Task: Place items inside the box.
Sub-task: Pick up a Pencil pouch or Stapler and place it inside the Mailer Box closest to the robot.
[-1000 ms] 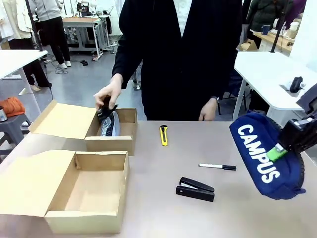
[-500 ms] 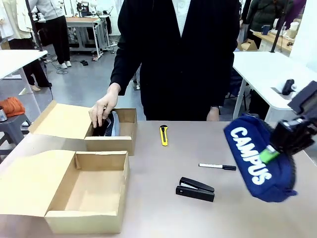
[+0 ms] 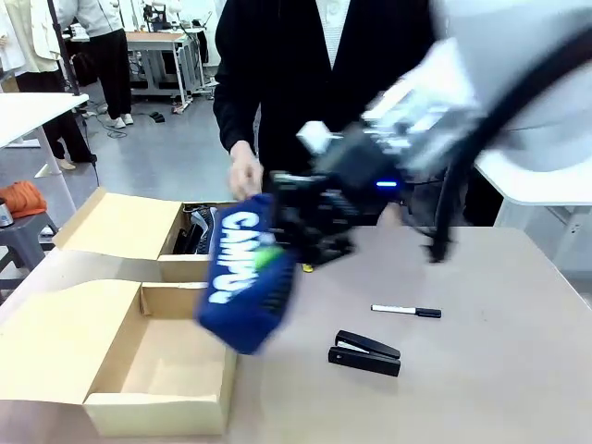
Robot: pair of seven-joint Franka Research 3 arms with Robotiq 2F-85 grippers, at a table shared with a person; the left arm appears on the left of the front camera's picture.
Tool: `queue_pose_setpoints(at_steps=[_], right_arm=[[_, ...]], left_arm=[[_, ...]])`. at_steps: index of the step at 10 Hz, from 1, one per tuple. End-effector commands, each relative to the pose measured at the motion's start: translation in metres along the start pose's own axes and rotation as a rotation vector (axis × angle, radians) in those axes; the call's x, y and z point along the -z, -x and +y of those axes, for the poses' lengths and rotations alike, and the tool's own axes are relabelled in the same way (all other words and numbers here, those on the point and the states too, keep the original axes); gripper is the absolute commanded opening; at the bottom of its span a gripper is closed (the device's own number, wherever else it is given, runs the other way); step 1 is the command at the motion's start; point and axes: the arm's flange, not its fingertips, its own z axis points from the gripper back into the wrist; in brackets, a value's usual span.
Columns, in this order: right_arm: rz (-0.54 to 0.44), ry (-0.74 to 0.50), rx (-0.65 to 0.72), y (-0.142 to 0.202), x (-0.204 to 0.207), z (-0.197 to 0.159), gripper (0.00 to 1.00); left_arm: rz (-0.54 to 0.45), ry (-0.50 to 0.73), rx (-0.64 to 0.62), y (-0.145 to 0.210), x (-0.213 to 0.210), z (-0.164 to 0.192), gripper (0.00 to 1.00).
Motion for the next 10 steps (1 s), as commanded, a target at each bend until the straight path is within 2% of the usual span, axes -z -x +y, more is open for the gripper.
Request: queue_pose_setpoints(at_steps=[1, 2, 3, 4, 5, 6, 8, 9, 10], right_arm=[[-0.002, 0.115, -0.033, -0.047, 0.055, 0.034, 0.07], [0.044, 0.185, -0.046, -0.046, 0.078, 0.036, 0.07], [0.002, 0.022, -0.025, -0.019, 0.040, 0.023, 0.07], [0.002, 0.022, -0.025, -0.019, 0.040, 0.023, 0.07], [0.036, 0.076, -0.049, -0.037, 0.081, 0.030, 0.07], [-0.061, 0.090, 0.146, -0.035, 0.087, 0.037, 0.07], [-0.123, 0.235, 0.236, -0.060, 0.139, 0.068, 0.07], [-0.102, 0.229, 0.239, -0.070, 0.153, 0.076, 0.07], [-0.079, 0.275, 0.243, -0.080, 0.164, 0.078, 0.07]], left_arm=[[-0.005, 0.025, 0.018, 0.001, -0.001, -0.001, 1.00], [-0.005, 0.025, 0.018, 0.001, -0.001, -0.001, 1.00], [-0.005, 0.025, 0.018, 0.001, -0.001, -0.001, 1.00], [-0.005, 0.025, 0.018, 0.001, -0.001, -0.001, 1.00], [-0.005, 0.025, 0.018, 0.001, -0.001, -0.001, 1.00], [-0.005, 0.025, 0.018, 0.001, -0.001, -0.001, 1.00], [-0.005, 0.025, 0.018, 0.001, -0.001, -0.001, 1.00], [-0.005, 0.025, 0.018, 0.001, -0.001, -0.001, 1.00], [-0.005, 0.025, 0.018, 0.001, -0.001, -0.001, 1.00]])
